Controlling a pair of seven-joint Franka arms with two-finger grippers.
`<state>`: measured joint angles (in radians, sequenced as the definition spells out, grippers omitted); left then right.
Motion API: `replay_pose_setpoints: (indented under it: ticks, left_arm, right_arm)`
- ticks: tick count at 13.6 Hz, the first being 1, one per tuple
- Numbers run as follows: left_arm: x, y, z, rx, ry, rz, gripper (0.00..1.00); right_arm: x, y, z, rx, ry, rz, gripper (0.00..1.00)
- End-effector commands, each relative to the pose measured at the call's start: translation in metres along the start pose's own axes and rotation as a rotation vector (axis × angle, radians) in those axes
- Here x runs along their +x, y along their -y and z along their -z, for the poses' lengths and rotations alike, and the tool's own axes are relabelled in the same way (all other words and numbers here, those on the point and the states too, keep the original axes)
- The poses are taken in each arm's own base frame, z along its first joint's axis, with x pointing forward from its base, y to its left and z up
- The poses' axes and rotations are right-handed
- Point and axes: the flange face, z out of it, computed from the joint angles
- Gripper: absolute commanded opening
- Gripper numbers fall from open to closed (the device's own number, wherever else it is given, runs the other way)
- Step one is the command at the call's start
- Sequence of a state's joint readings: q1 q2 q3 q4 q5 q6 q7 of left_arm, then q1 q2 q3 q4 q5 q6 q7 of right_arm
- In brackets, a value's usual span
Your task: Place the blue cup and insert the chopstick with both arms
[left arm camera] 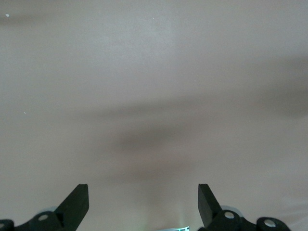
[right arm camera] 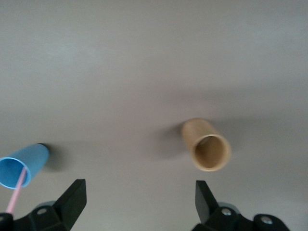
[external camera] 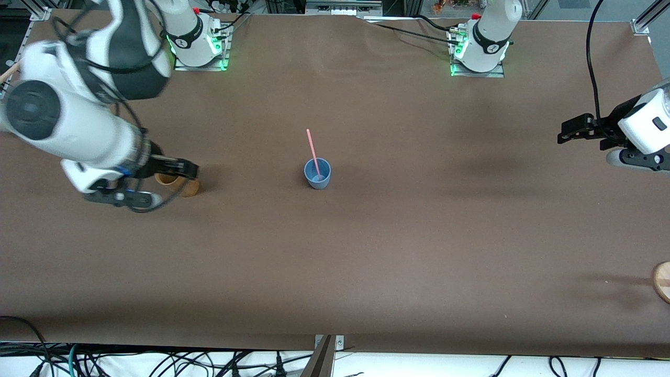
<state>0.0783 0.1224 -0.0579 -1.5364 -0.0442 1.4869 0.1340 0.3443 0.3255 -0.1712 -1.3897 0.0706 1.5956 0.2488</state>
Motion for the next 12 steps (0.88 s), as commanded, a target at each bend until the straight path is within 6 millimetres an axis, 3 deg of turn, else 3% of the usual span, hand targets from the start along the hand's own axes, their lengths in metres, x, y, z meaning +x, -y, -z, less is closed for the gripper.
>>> replay_pose_setpoints:
  ticks: [1,3,6,12]
  left_arm:
    - [0.0,-0.002,0.005,0.018,-0.008,-0.019,1.0]
    - [0.0,-0.002,0.004,0.016,-0.007,-0.019,1.0]
    - [0.002,-0.001,0.001,0.017,-0.002,-0.017,1.0]
    - [0.002,-0.001,0.001,0.017,-0.002,-0.016,1.0]
  right_arm:
    - [-0.029,-0.079,0.011,0.037,-0.036,0.109,1.0]
    - [-0.043,-0.122,0.004,0.054,-0.121,0.161,1.0]
    - [-0.067,-0.141,0.017,0.04,-0.11,0.144,1.0]
    - [-0.069,-0.139,0.025,0.018,-0.074,0.066,1.0]
